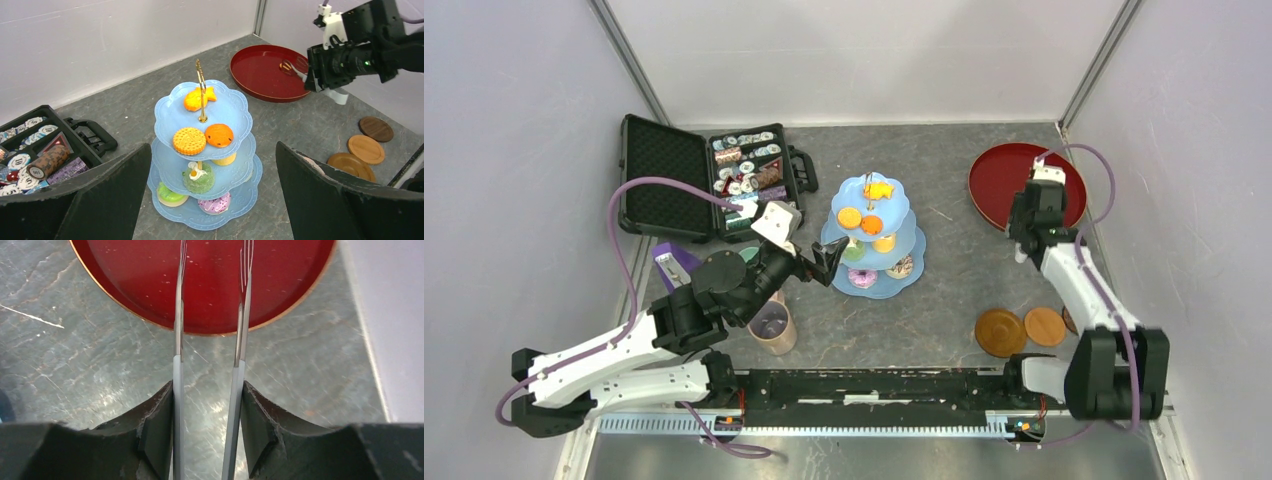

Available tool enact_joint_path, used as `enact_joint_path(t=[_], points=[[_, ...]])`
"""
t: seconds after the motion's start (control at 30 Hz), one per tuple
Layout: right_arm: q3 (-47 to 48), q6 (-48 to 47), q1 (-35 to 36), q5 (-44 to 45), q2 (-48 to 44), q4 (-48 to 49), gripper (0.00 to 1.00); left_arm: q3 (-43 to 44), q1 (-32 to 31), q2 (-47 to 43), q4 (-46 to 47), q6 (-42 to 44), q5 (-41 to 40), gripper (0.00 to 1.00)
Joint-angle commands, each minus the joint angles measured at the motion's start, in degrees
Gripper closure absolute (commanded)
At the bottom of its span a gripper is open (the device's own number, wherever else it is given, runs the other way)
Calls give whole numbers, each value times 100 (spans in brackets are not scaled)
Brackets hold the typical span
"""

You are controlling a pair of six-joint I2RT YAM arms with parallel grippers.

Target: Serve the afternoon tea

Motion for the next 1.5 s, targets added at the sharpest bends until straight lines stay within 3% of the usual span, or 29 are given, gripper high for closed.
enact_joint_path(t=[0.0, 0.23, 0.43, 0.83, 1.47], points=[[604, 138, -694, -1716, 678, 442, 49, 108, 10, 1, 144, -301, 48, 0], [770, 460, -1741, -2698, 1552, 757, 46, 117, 12, 35, 131, -292, 28, 0], [1129, 407, -2134, -2804, 2118, 779, 41, 108, 11, 25, 140, -287, 30, 0], [2522, 106, -2207, -2501, 3339, 99, 38, 94, 16, 48, 149, -292, 30, 0], [3064, -372, -2019, -1948, 3843, -550, 43, 100, 10, 86, 149, -283, 9, 0]])
